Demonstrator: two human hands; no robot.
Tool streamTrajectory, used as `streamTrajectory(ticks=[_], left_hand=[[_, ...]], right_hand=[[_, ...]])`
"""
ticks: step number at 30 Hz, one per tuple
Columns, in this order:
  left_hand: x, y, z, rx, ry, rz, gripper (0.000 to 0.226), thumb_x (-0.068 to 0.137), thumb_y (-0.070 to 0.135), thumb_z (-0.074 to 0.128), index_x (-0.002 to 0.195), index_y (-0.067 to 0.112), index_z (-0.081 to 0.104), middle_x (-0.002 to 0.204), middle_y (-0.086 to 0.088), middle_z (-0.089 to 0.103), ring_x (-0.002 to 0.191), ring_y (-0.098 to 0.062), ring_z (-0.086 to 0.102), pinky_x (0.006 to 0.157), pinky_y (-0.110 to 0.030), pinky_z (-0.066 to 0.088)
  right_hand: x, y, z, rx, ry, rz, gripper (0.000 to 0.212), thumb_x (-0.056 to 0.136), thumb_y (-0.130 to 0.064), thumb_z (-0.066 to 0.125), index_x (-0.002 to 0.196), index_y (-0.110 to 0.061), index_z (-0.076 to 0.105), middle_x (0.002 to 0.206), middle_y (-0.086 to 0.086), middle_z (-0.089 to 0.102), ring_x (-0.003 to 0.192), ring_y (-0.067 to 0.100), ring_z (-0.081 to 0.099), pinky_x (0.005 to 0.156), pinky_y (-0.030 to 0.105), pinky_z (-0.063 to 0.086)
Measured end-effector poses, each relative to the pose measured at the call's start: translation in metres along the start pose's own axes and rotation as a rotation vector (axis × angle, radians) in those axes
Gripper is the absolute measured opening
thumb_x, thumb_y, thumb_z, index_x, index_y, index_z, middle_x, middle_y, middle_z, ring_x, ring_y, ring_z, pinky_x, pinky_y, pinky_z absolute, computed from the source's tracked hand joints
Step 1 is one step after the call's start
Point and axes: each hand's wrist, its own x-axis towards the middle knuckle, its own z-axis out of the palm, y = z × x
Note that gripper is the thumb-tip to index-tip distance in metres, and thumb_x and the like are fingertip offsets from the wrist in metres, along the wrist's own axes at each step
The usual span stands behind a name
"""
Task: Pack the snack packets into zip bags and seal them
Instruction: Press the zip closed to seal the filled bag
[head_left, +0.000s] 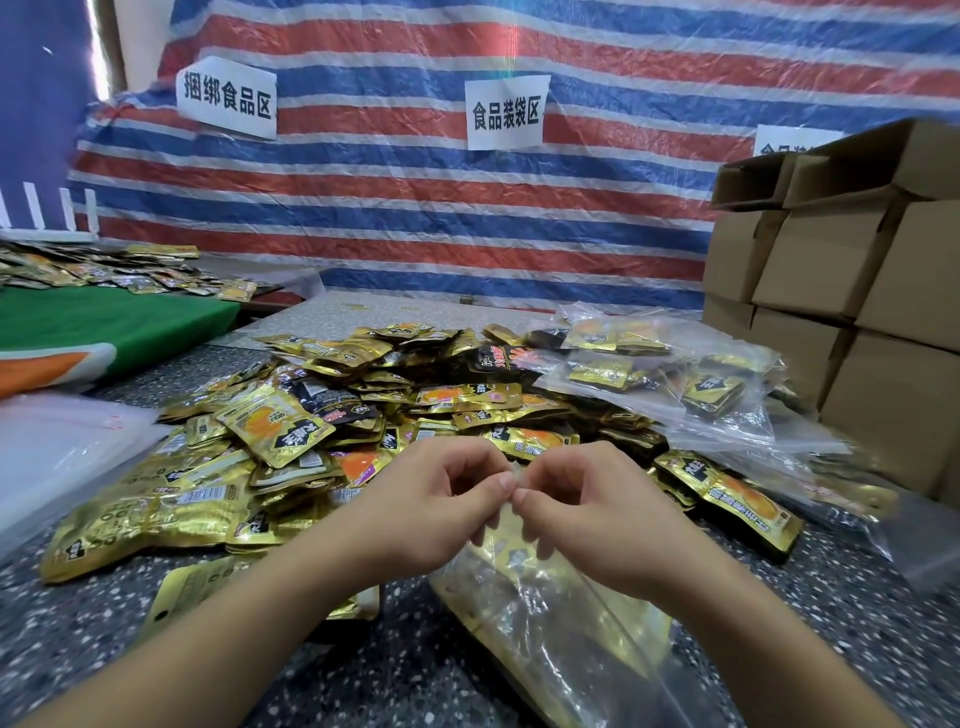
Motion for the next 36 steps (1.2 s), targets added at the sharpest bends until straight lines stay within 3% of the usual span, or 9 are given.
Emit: streamTrajectory(ticks=[9, 17, 23, 26, 29, 32, 34, 36], left_hand=[[0.0, -0.002, 0.001, -0.089, -0.019, -0.057, 0.023, 0.1, 0.025, 0.053, 0.082, 0.014, 0.06, 0.06, 0.008, 0.059, 0.055, -0.013, 0.058, 0.056, -0.025, 0.046], [0.004, -0.002, 0.004, -0.133, 0.033, -0.059, 0.029, 0.101, 0.021, 0.052, 0.075, 0.017, 0.062, 0.056, -0.001, 0.056, 0.052, -0.014, 0.053, 0.054, -0.025, 0.044], [0.005, -0.006, 0.008, -0.047, 0.178, 0.037, 0.024, 0.099, 0.02, 0.055, 0.08, 0.011, 0.068, 0.071, -0.022, 0.06, 0.06, -0.017, 0.048, 0.055, -0.039, 0.04], [0.006, -0.007, 0.008, -0.042, 0.264, 0.055, 0.025, 0.099, 0.019, 0.056, 0.079, 0.008, 0.067, 0.073, -0.024, 0.059, 0.062, -0.019, 0.046, 0.058, -0.047, 0.042], [0.009, -0.009, 0.006, -0.031, 0.363, 0.052, 0.027, 0.097, 0.021, 0.059, 0.072, 0.013, 0.065, 0.06, -0.006, 0.055, 0.057, -0.013, 0.047, 0.054, -0.042, 0.041], [0.011, -0.011, 0.006, -0.026, 0.415, 0.034, 0.031, 0.096, 0.022, 0.06, 0.065, 0.02, 0.062, 0.053, 0.012, 0.05, 0.051, -0.003, 0.042, 0.049, -0.026, 0.038], [0.014, -0.013, 0.006, -0.011, 0.45, 0.034, 0.03, 0.096, 0.022, 0.06, 0.066, 0.019, 0.063, 0.052, 0.013, 0.051, 0.049, -0.001, 0.042, 0.047, -0.017, 0.033], [0.017, -0.017, 0.003, 0.007, 0.494, 0.026, 0.029, 0.096, 0.024, 0.06, 0.068, 0.017, 0.065, 0.056, 0.005, 0.056, 0.05, -0.002, 0.044, 0.048, -0.02, 0.034]], right_hand=[[0.001, 0.0, 0.003, 0.108, 0.012, 0.042, 0.02, 0.093, -0.018, 0.061, 0.075, -0.016, 0.07, 0.066, -0.002, 0.071, 0.057, 0.008, 0.066, 0.065, 0.039, 0.057], [0.002, 0.0, 0.005, 0.051, 0.009, 0.007, 0.029, 0.097, -0.026, 0.058, 0.071, -0.017, 0.067, 0.068, 0.002, 0.072, 0.061, 0.017, 0.069, 0.07, 0.052, 0.058], [0.005, -0.002, 0.002, 0.019, 0.006, -0.036, 0.028, 0.098, -0.026, 0.058, 0.073, -0.015, 0.067, 0.067, 0.001, 0.072, 0.06, 0.017, 0.067, 0.068, 0.047, 0.056], [0.008, -0.003, 0.0, -0.028, 0.02, -0.044, 0.029, 0.096, -0.028, 0.059, 0.071, -0.016, 0.064, 0.064, -0.001, 0.072, 0.058, 0.013, 0.065, 0.065, 0.041, 0.052], [0.008, -0.003, -0.002, -0.082, 0.023, -0.053, 0.029, 0.096, -0.029, 0.059, 0.07, -0.018, 0.062, 0.062, -0.005, 0.07, 0.051, 0.002, 0.057, 0.055, 0.029, 0.043], [0.006, -0.003, -0.003, -0.127, 0.028, -0.047, 0.03, 0.097, -0.032, 0.057, 0.069, -0.021, 0.06, 0.063, -0.007, 0.07, 0.05, -0.001, 0.055, 0.053, 0.021, 0.038], [0.006, -0.004, -0.004, -0.167, 0.039, -0.051, 0.03, 0.097, -0.032, 0.057, 0.07, -0.021, 0.06, 0.064, -0.007, 0.07, 0.052, 0.001, 0.057, 0.054, 0.025, 0.042], [0.006, -0.004, -0.005, -0.204, 0.038, -0.052, 0.029, 0.097, -0.032, 0.056, 0.071, -0.021, 0.06, 0.065, -0.007, 0.07, 0.057, 0.004, 0.06, 0.061, 0.033, 0.05]])
